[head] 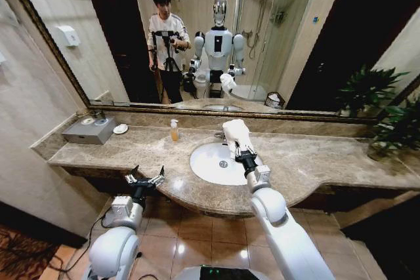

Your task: Pick up the towel from the sink counter and wipe the mirror surface.

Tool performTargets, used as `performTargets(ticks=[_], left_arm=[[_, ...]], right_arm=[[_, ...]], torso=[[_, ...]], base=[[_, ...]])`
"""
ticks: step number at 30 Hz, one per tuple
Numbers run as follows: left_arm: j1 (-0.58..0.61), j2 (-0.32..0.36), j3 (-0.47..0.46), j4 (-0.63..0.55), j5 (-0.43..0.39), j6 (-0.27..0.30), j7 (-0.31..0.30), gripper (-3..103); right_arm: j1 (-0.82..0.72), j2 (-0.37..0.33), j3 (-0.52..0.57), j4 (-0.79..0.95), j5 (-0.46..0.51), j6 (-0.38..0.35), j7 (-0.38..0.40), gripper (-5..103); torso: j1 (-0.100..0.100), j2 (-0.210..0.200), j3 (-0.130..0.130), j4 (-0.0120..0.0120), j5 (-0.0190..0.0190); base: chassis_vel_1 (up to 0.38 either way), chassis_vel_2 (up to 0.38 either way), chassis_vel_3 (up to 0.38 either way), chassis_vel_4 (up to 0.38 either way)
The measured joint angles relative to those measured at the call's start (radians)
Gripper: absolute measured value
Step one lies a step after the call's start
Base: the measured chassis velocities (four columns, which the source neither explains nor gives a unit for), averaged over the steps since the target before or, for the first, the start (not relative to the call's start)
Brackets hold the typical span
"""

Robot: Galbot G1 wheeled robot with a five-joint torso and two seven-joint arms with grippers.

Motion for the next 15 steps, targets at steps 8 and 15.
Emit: performTargets(ticks=[8, 15], left_arm=[[0.000, 0.000, 0.000, 0.000, 0.000, 0.000, 0.000, 100], [0.000, 0.000, 0.000, 0.000, 0.000, 0.000, 0.000, 100]], right_arm=[[0.004, 0.007, -0.005, -0.007, -0.021, 0.007, 0.002, 14], [0.121, 0.023, 0.013, -0.091, 0.007, 0.019, 0.084, 14]], torso=[[0.001, 0.000, 0.000, -0.0001, 0.0001], [0.000, 0.000, 0.000, 0.0000, 0.0001]], base=[[-0.076, 0.066, 0.077, -0.062], [-0.011, 0.018, 0.014, -0.024]])
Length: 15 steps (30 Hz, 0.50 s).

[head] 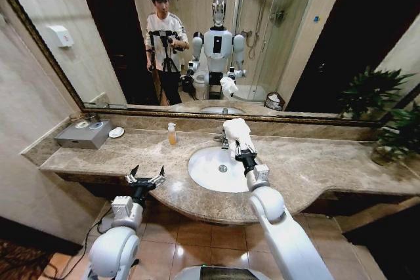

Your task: Pick up the towel from the sink counter and wipe the mirror surface.

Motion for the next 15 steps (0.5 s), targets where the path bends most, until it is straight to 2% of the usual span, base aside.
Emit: performTargets(ticks=[5, 6, 7, 9, 13, 15], left_arm=[[0.000, 0.000, 0.000, 0.000, 0.000, 0.000, 0.000, 100], [0.000, 0.000, 0.000, 0.000, 0.000, 0.000, 0.000, 100], [0.000, 0.000, 0.000, 0.000, 0.000, 0.000, 0.000, 100], [0.000, 0.000, 0.000, 0.000, 0.000, 0.000, 0.000, 100], [0.000, 0.000, 0.000, 0.000, 0.000, 0.000, 0.000, 100], [0.000, 0.000, 0.000, 0.000, 0.000, 0.000, 0.000, 100]], right_arm=[[0.150, -0.028, 0.010, -0.076, 0.068, -0.007, 0.045, 14], [0.227, -0.039, 0.012, -0.107, 0.087, -0.011, 0.053, 14], [0.294, -0.047, 0.012, -0.134, 0.098, -0.013, 0.055, 14], [0.316, -0.050, 0.012, -0.144, 0.101, -0.014, 0.055, 14], [0.552, -0.078, 0.009, -0.295, 0.138, -0.024, 0.049, 14], [0.606, -0.089, 0.015, -0.341, 0.149, -0.029, 0.043, 14]], torso=[[0.000, 0.000, 0.000, 0.0000, 0.0001], [0.000, 0.000, 0.000, 0.0000, 0.0002], [0.000, 0.000, 0.000, 0.0001, 0.0000], [0.000, 0.000, 0.000, 0.0001, 0.0000], [0.000, 0.000, 0.000, 0.0000, 0.0001], [0.000, 0.000, 0.000, 0.0003, 0.0000]], base=[[0.000, 0.000, 0.000, 0.000], [0.000, 0.000, 0.000, 0.000], [0.000, 0.000, 0.000, 0.000], [0.000, 0.000, 0.000, 0.000], [0.000, 0.000, 0.000, 0.000], [0.000, 0.000, 0.000, 0.000]])
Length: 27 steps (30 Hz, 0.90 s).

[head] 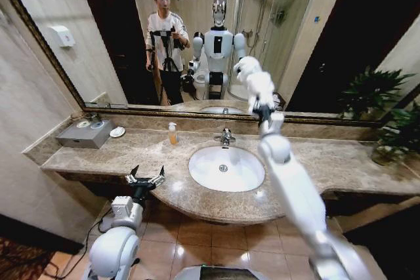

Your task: Pick up the towel from the sink counter and wipe the mirror surface.

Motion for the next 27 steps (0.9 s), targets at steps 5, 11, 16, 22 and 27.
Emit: performTargets(ticks=[5, 11, 16, 22, 27], left_arm=[[0.000, 0.000, 0.000, 0.000, 0.000, 0.000, 0.000, 100], [0.000, 0.000, 0.000, 0.000, 0.000, 0.000, 0.000, 100], [0.000, 0.000, 0.000, 0.000, 0.000, 0.000, 0.000, 100], [0.000, 0.000, 0.000, 0.000, 0.000, 0.000, 0.000, 100], [0.000, 0.000, 0.000, 0.000, 0.000, 0.000, 0.000, 100]], right_arm=[[0.155, -0.011, 0.025, -0.167, 0.012, 0.004, -0.037, 14], [0.221, -0.014, 0.018, -0.223, 0.030, -0.012, -0.059, 14], [0.164, 0.011, -0.010, -0.184, 0.025, -0.027, -0.060, 14], [0.072, 0.026, 0.006, -0.182, 0.009, -0.026, -0.065, 14], [0.033, 0.003, 0.066, -0.196, 0.001, -0.029, -0.064, 14]], torso=[[0.000, 0.000, 0.000, -0.0003, 0.0000], [0.000, 0.000, 0.000, -0.0009, -0.0001], [0.000, 0.000, 0.000, 0.0002, 0.0000], [0.000, 0.000, 0.000, -0.0002, 0.0001], [0.000, 0.000, 0.000, -0.0008, 0.0003]], base=[[0.000, 0.000, 0.000, 0.000], [0.000, 0.000, 0.000, 0.000], [0.000, 0.000, 0.000, 0.000], [0.000, 0.000, 0.000, 0.000], [0.000, 0.000, 0.000, 0.000]])
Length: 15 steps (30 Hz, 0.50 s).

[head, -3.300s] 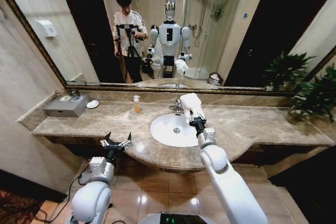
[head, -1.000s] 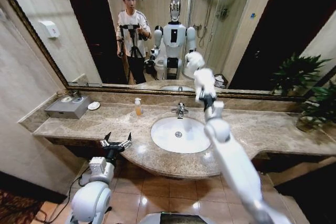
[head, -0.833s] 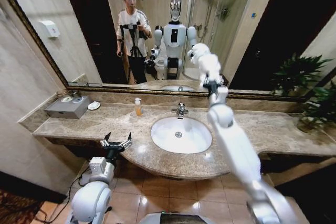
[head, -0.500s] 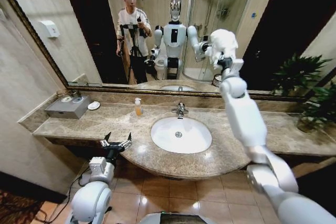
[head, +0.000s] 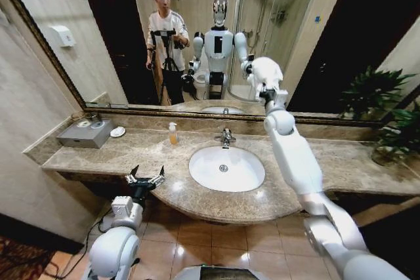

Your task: Pick up the towel from the sink counter and wipe the mirror surface.

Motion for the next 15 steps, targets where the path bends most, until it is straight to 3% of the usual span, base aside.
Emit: performTargets(ticks=[8, 15], left_arm=[[0.000, 0.000, 0.000, 0.000, 0.000, 0.000, 0.000, 100], [0.000, 0.000, 0.000, 0.000, 0.000, 0.000, 0.000, 100]], right_arm=[[0.129, -0.050, -0.016, 0.009, 0.004, -0.011, 0.005, 14], [0.162, -0.016, -0.087, 0.056, 0.003, -0.034, 0.037, 14]], torso=[[0.000, 0.000, 0.000, 0.0004, -0.0005], [0.000, 0.000, 0.000, 0.0009, -0.0007]], base=[[0.000, 0.000, 0.000, 0.000], [0.000, 0.000, 0.000, 0.000]])
